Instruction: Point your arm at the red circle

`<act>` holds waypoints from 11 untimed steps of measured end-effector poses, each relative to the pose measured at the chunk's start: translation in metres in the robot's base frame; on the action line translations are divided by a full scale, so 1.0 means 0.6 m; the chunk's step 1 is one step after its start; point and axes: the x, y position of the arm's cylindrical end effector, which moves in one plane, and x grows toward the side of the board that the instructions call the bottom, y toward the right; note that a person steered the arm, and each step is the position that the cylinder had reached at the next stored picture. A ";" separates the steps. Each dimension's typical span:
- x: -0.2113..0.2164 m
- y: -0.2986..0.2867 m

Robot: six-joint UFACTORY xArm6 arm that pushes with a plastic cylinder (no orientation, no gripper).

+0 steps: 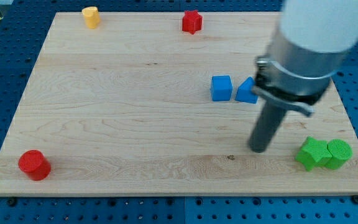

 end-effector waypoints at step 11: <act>0.091 -0.568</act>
